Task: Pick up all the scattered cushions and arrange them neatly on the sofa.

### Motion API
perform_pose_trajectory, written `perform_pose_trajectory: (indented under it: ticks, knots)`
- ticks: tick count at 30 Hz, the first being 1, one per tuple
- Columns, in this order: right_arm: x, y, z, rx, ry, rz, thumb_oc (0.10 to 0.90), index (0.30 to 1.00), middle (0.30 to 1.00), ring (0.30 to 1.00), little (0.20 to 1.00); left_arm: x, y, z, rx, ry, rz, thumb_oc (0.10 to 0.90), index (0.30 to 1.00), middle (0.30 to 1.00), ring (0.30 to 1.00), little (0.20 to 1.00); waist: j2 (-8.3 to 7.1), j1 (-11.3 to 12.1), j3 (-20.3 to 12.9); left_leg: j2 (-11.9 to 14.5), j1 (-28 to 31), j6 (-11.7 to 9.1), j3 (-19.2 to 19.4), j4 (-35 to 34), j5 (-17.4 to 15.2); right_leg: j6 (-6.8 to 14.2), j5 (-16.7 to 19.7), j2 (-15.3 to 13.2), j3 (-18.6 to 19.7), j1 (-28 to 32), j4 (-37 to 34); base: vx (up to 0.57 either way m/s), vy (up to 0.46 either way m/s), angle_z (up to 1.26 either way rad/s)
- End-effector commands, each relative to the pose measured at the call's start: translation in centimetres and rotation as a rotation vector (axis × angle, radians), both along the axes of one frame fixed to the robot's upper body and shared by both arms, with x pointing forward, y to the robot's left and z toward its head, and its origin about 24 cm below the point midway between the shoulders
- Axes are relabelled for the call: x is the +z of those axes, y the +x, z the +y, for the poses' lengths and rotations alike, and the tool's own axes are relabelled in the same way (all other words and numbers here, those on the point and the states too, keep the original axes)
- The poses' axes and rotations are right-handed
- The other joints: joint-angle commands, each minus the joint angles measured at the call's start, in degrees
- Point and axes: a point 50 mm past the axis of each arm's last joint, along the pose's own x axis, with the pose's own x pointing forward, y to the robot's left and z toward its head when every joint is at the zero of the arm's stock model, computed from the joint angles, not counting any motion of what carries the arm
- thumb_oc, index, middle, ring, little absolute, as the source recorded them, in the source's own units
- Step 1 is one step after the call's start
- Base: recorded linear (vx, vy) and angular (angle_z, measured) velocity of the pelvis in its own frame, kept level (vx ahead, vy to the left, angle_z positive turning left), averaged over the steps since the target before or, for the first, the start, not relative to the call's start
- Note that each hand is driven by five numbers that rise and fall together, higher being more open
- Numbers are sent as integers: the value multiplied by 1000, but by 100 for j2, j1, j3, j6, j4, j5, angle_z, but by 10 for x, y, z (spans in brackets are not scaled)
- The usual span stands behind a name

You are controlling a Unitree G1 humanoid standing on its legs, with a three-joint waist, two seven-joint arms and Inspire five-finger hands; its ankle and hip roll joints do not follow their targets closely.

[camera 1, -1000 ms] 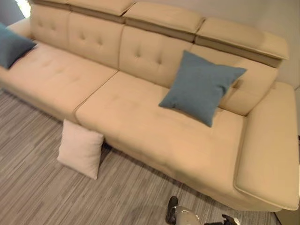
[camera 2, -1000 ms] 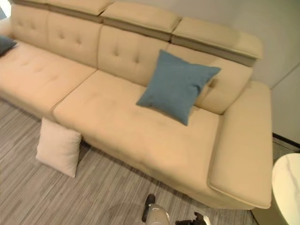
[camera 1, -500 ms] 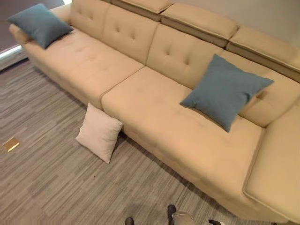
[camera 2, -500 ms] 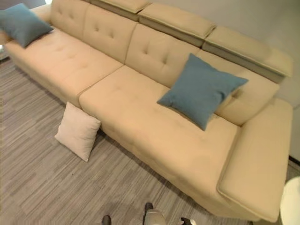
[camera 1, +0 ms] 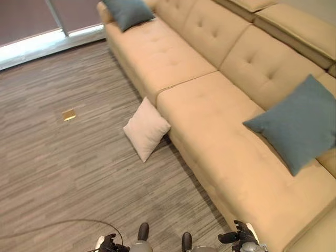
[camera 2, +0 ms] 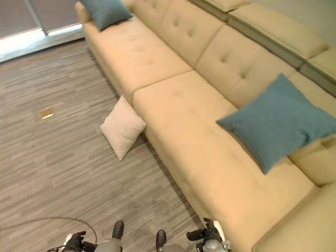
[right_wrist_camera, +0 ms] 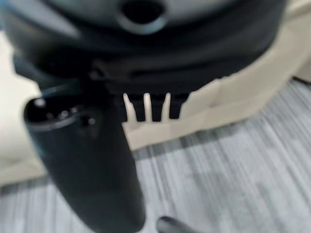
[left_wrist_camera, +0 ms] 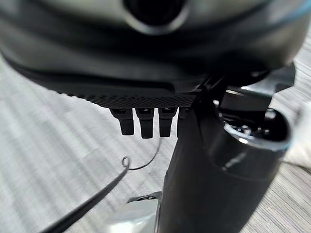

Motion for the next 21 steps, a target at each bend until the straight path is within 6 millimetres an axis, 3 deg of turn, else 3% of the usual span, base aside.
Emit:
perform_pose_trajectory:
  ticks: [1, 2, 3, 5, 10, 11, 12, 13, 15, 17, 18, 19, 21]
  knots:
    - [4, 1, -7, 9, -35, -25, 800, 900, 900, 900, 900, -1, -14, 11, 22, 41, 65, 800, 900, 900, 900, 900, -335, -57, 210, -367, 256, 633, 1793, -66, -965, 228, -334, -318, -64, 127, 99, -14, 33, 105]
    - [2, -2, -8, 0, -34, -9, 800, 900, 900, 900, 900, -1, -17, 13, 26, 46, 73, 800, 900, 900, 900, 900, -327, -108, 180, -201, 300, 651, 2231, -26, -1020, 239, -329, -378, -182, 160, 109, 21, 53, 75]
    - [1, -5, -7, -1, -31, 3, 800, 900, 900, 900, 900, -2, -21, 15, 29, 49, 85, 800, 900, 900, 900, 900, -298, -125, 151, -122, 355, 661, 2405, -41, -1040, 250, -351, -393, -285, 196, 149, 104, 54, 31]
    - [-2, -7, -1, 20, -25, 29, 800, 900, 900, 900, 900, -2, -27, 19, 39, 60, 105, 800, 900, 900, 900, 900, -345, -119, 146, -67, 342, 707, 2472, 267, -1235, 275, -404, -465, -386, 221, 403, 108, 45, 31]
    - [-5, -12, 4, 47, -24, 55, 800, 900, 900, 900, 900, 1, -21, 23, 67, 59, 68, 800, 900, 900, 900, 900, -505, -49, 100, 49, 327, 707, 2617, 586, -1352, 298, -387, -542, -541, 385, 285, 112, 97, 22]
    - [-7, -17, 5, 45, -21, 67, 800, 900, 900, 900, 900, 1, -20, 22, 66, 62, 65, 800, 900, 900, 900, 900, -579, -74, 69, 248, 387, 579, 2865, 497, -1398, 388, -455, -607, -641, 499, 205, 183, 216, 20]
    - [-7, -19, 6, 49, -22, 70, 800, 900, 900, 900, 900, 3, -9, 21, 61, 62, 26, 800, 900, 900, 900, 900, -614, -99, 39, 540, 404, 497, 3171, 213, -1207, 461, -341, -715, -750, 529, 124, 182, 216, 32]
    - [-7, -19, 6, 49, -22, 71, 800, 900, 900, 900, 900, 3, -9, 21, 61, 62, 26, 800, 900, 900, 900, 900, -615, -95, 40, 538, 412, 496, 3175, 200, -1198, 461, -337, -716, -747, 530, 121, 146, 264, 31]
    - [-8, -23, 2, 22, -23, 85, 800, 900, 900, 900, 900, 4, 3, 15, 16, 51, 9, 800, 900, 900, 900, 900, -627, -42, 22, 351, 254, 454, 2730, 237, -1173, 551, -270, -860, -821, 665, 128, 220, 270, 6]
    - [-10, -29, 3, 4, -13, 100, 800, 900, 900, 900, 900, 4, 3, 13, -3, 53, 16, 800, 900, 900, 900, 900, -615, -86, -1, 252, 327, 492, 2719, 112, -1174, 619, -160, -973, -810, 624, 311, 201, 311, 22]
    - [-11, -31, 3, -1, -15, 106, 800, 900, 900, 900, 900, 4, 5, 13, -19, 56, 14, 800, 900, 900, 900, 900, -585, -116, -16, 137, 391, 562, 2693, 56, -1211, 684, -40, -1113, -816, 559, 570, 338, 648, 50]
    - [-12, -35, 5, -6, -11, 119, 800, 900, 900, 900, 900, 6, 9, 16, -37, 72, 2, 800, 900, 900, 900, 900, -489, -168, 20, -135, 712, 789, 2724, -122, -1405, 820, 456, -1569, -861, 277, 1541, 317, 618, 51]
    - [-11, -29, 8, -16, -4, 91, 800, 900, 900, 900, 900, 8, 13, 19, -39, 76, -14, 800, 900, 900, 900, 900, -378, -249, 82, -253, 927, 927, 2627, -188, -1527, 775, 674, -1691, -638, 33, 2183, 298, 459, 24]
